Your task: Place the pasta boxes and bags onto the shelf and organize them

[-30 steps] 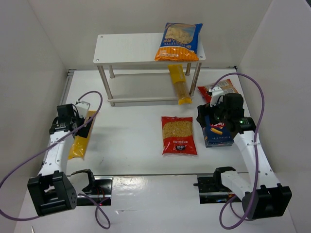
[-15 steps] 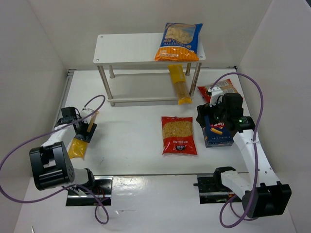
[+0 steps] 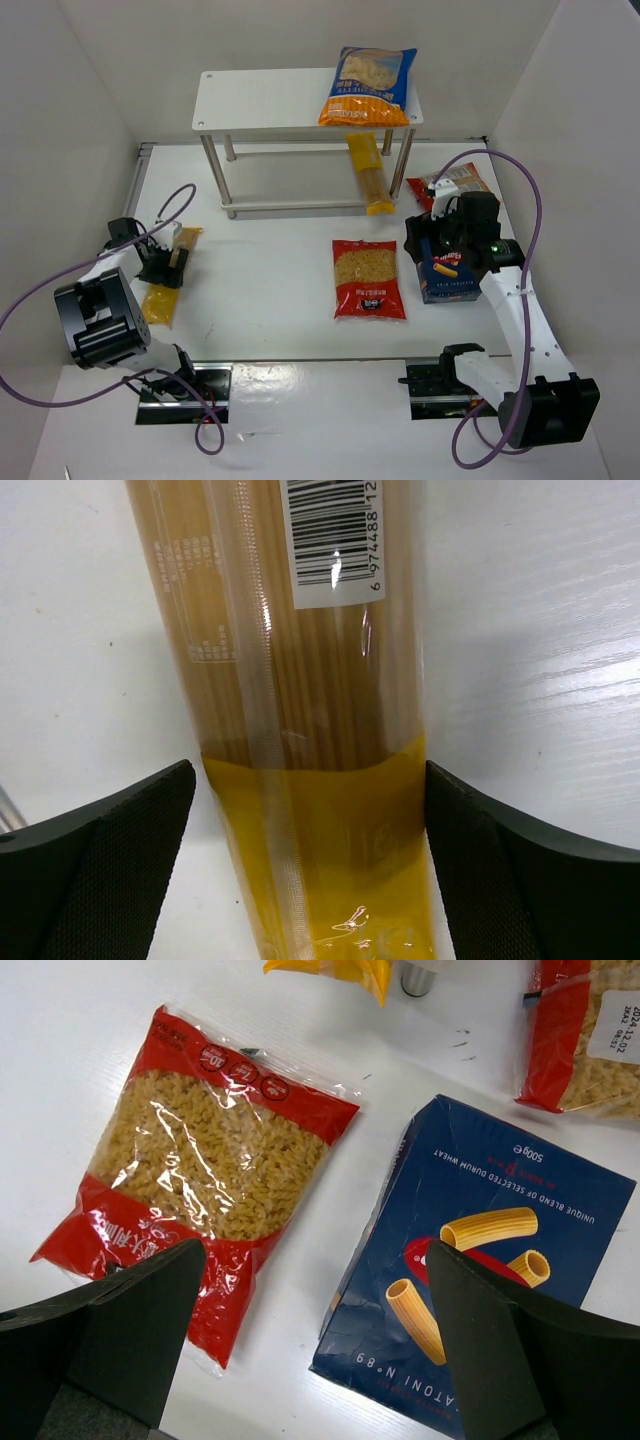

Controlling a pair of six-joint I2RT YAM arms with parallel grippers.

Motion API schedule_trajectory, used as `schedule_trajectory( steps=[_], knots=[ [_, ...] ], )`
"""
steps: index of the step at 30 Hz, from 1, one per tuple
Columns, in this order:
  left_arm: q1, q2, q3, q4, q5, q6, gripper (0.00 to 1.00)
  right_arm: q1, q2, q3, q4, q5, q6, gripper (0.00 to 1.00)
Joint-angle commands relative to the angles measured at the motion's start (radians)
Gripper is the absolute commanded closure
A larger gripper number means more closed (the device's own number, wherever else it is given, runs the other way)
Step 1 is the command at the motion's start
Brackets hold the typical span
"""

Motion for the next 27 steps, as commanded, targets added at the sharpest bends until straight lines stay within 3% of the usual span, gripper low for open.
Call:
schedule_trajectory(
  steps=[1, 6, 9, 10, 11, 13, 21, 27],
  knots=[
    [0.049, 0.074, 0.026, -0.047, 0.004, 0.076, 0.03, 0.007, 0.000, 0.031, 0.001, 0.005, 0.007, 0.01],
    [0.060, 0.098, 0.037, -0.080, 0.005, 0.115, 0.06, 0.007, 0.000, 0.031, 0.001, 0.005, 0.007, 0.01],
    [0.060, 0.117, 0.047, -0.106, 0.005, 0.136, 0.25, 0.007, 0.000, 0.031, 0.001, 0.005, 0.007, 0.01],
    [0.060, 0.126, 0.057, -0.119, -0.005, 0.145, 0.35, 0.007, 0.000, 0.031, 0.001, 0.005, 0.007, 0.01],
    [0.060, 0.126, 0.057, -0.119, -0.005, 0.145, 0.67, 0.007, 0.000, 0.031, 0.001, 0.005, 0.007, 0.01],
    [0.060, 0.126, 0.057, -0.128, -0.029, 0.145, 0.98, 0.007, 0.000, 0.031, 0.001, 0.005, 0.007, 0.01],
    [0.060, 0.043, 0.152, -0.281, 0.044, 0.142, 1.00, 0.007, -0.020, 0.031, 0.001, 0.005, 0.007, 0.01],
    [0.011, -0.137, 0.193, -0.355, 0.101, 0.083, 1.00, 0.007, -0.029, 0.031, 0.001, 0.005, 0.007, 0.01]
  ],
)
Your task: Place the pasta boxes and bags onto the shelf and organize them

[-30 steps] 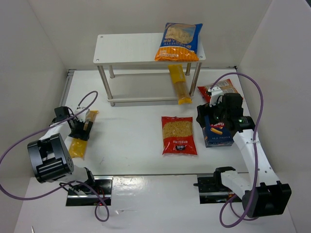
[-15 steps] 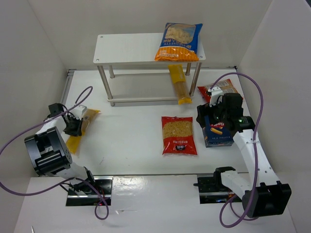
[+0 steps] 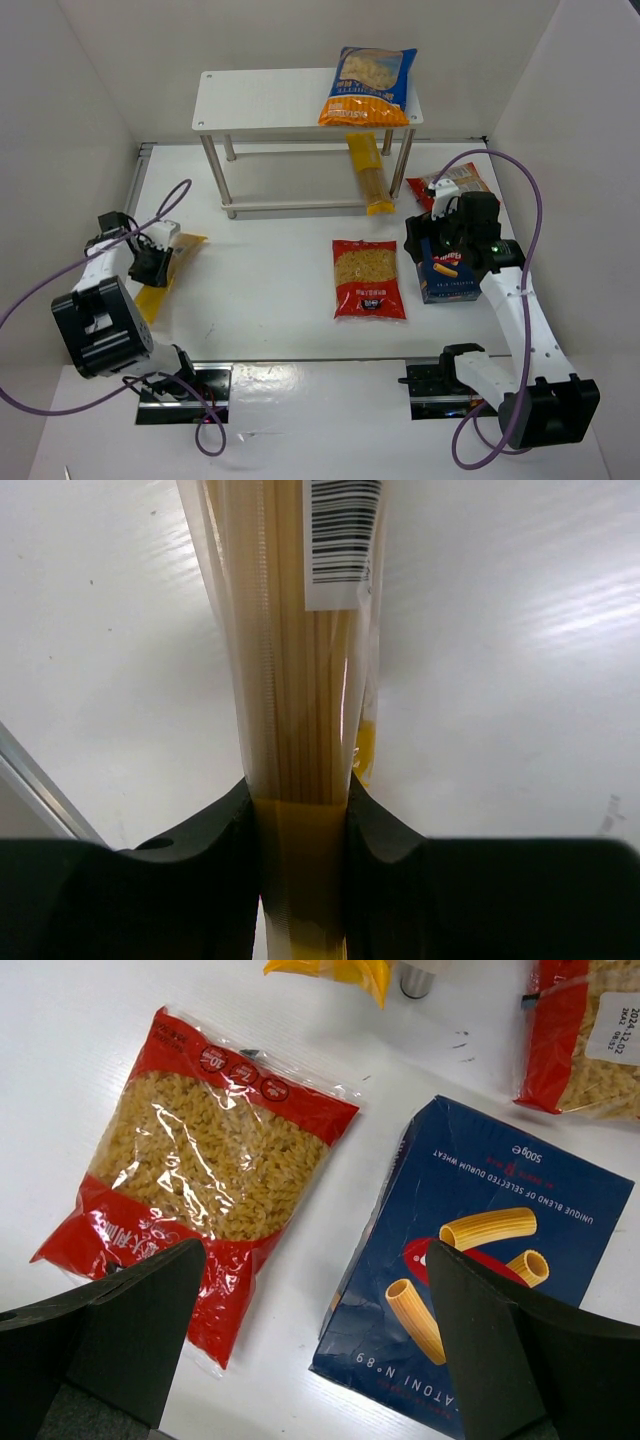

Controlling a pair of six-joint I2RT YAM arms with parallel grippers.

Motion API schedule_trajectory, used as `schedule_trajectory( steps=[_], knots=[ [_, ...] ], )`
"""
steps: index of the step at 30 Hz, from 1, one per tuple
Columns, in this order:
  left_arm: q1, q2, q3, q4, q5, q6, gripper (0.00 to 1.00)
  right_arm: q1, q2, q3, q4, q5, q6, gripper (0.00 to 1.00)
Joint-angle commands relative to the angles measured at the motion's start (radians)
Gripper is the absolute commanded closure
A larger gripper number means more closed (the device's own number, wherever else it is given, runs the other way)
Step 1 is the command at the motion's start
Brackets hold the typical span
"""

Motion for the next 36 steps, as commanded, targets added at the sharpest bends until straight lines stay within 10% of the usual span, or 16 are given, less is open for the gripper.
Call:
schedule_trajectory(
  steps=[1, 18, 36],
  knots=[
    [-0.049, -0.146, 0.061, -0.093, 0.070, -0.045, 1.00, 0.007, -0.026, 0.031, 0.001, 0.004, 0.007, 0.01],
    [-0.339, -0.394, 0.210, -0.139, 0.099, -0.404, 1.00, 0.007, -0.074, 0.004, 0.041, 0.049, 0.016, 0.01],
    [-0.726, -0.286, 0.211, 0.163, -0.047, -0.679, 1.00, -0.003, -0.181, -0.082, 0.139, 0.225, 0.000, 0.01]
  ],
)
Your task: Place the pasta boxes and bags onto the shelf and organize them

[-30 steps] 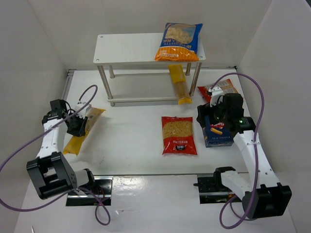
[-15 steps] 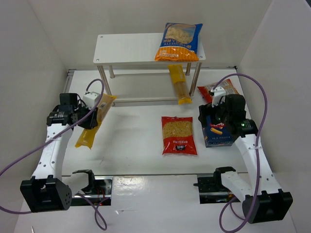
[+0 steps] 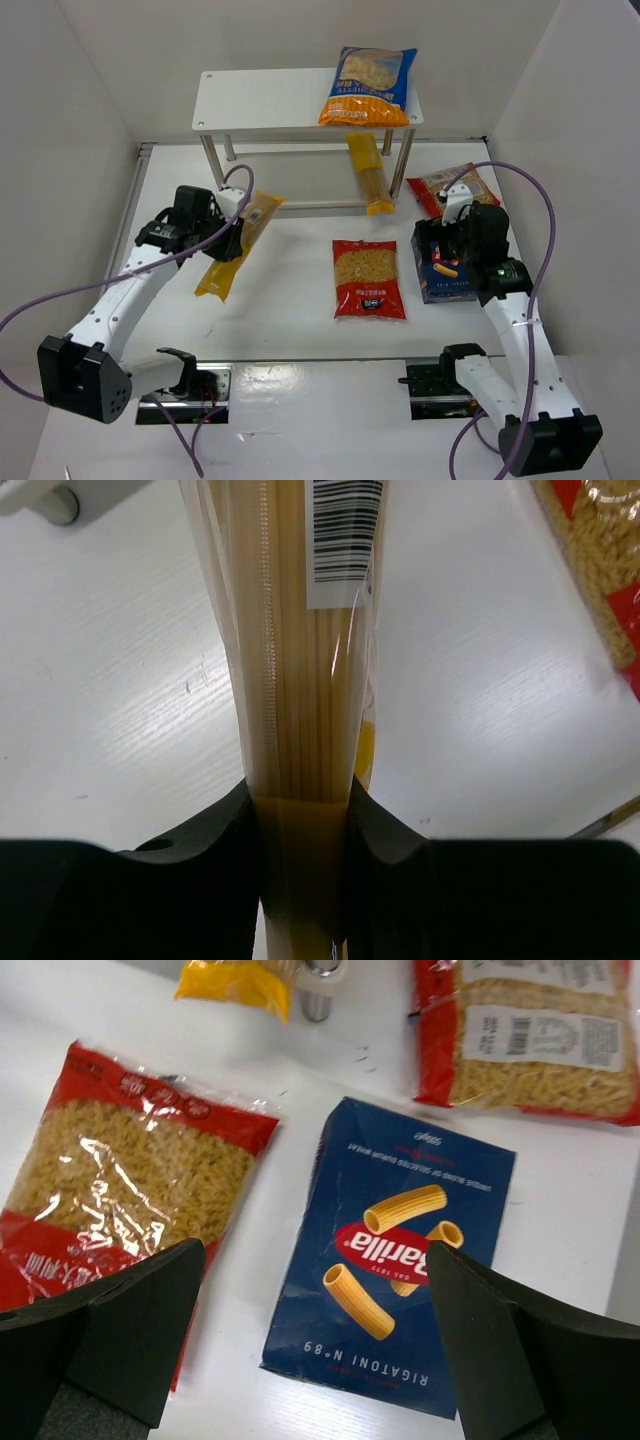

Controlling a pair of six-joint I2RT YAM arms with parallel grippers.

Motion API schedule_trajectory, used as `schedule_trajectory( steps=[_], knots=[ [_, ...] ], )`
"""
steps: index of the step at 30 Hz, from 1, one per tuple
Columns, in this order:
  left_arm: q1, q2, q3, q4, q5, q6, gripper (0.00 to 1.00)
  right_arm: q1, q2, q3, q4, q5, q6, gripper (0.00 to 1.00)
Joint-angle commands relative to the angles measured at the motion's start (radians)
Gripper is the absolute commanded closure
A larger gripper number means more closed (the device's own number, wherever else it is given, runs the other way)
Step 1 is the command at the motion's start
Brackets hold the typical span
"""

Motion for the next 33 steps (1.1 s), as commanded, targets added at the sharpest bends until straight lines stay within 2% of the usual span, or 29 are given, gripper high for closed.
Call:
schedule_trajectory(
  steps=[1, 5, 18, 33],
  knots=[
    [-0.041, -0.008, 0.068, 0.238, -0.063, -0.105, 1.00, -0.017, -0.034, -0.007, 0.089, 0.076, 0.030, 0.01],
    [-0.090, 0.070, 0.081, 0.353, -0.143, -0.202, 1.00, -0.048, -0.034, -0.007, 0.109, 0.107, 0.058, 0.01],
    [-0.208, 0.230, 0.124, 0.619, -0.514, -0.323, 1.00, -0.201, -0.083, -0.016, 0.089, -0.033, 0.038, 0.01],
    [-0.236, 0.492, 0.254, 0.706, -0.766, -0.050, 1.00, -0.253, -0.084, -0.016, 0.089, -0.054, 0.029, 0.01]
  ],
)
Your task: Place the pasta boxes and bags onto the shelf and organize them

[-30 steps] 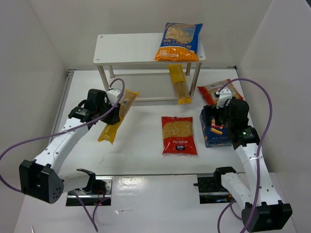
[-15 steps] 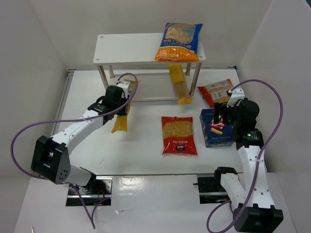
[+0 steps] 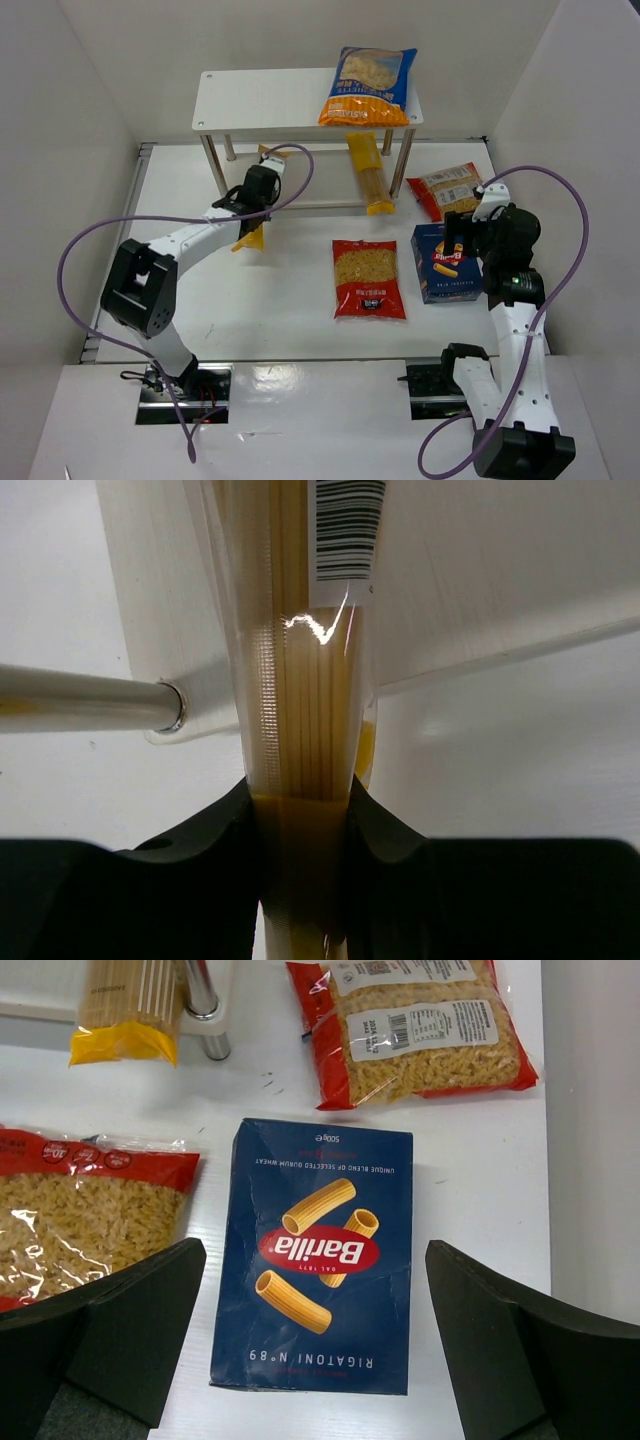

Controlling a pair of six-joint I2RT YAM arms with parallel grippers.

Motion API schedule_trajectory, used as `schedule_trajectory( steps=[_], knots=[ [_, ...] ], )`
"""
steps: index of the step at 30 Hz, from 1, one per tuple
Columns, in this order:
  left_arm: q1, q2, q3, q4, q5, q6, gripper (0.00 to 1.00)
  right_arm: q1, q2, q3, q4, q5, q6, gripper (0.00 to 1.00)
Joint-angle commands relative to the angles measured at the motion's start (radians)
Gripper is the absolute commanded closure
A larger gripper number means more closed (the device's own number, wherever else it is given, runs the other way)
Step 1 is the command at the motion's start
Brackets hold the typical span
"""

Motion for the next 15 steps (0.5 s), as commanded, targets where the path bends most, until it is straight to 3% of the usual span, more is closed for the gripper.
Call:
schedule_trajectory(
  steps=[1, 15],
  knots=[
    [-0.014, -0.011, 0.076, 0.211, -0.139, 0.109, 1.00, -0.008, -0.011, -0.005, 0.039, -0.022, -0.016, 0.01],
    [-0.005, 0.140, 0.248, 0.180, -0.242, 0.209, 1.00, -0.008, -0.021, -0.005, 0.020, -0.049, -0.034, 0.01]
  ],
)
